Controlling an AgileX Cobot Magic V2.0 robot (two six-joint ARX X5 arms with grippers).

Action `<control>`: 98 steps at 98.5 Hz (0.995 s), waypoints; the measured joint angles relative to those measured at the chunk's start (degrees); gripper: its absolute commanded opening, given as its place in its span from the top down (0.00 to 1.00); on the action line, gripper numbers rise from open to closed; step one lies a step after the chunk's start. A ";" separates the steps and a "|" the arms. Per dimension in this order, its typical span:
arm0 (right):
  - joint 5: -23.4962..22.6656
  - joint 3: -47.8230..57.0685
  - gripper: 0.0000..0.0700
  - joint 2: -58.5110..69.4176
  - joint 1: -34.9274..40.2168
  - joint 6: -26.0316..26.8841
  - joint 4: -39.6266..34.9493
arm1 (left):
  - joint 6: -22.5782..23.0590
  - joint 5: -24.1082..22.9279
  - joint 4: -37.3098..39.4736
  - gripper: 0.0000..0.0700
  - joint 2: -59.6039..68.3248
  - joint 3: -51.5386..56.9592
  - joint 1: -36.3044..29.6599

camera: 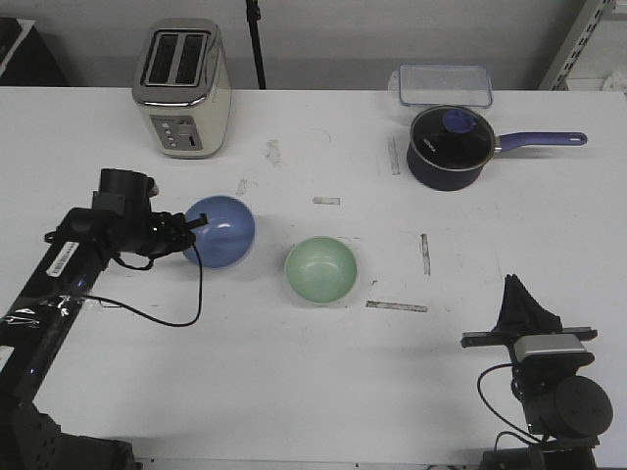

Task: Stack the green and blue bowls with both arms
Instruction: 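Carry the blue bowl with the left gripper over the green bowl, then lower the blue bowl into the green bowl and open the left gripper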

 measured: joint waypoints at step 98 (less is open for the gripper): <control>0.00 0.00 0.98 0.00 0.00 0.02 0.00 | -2.16 0.00 2.36 1.00 17.11 12.46 -25.42</control>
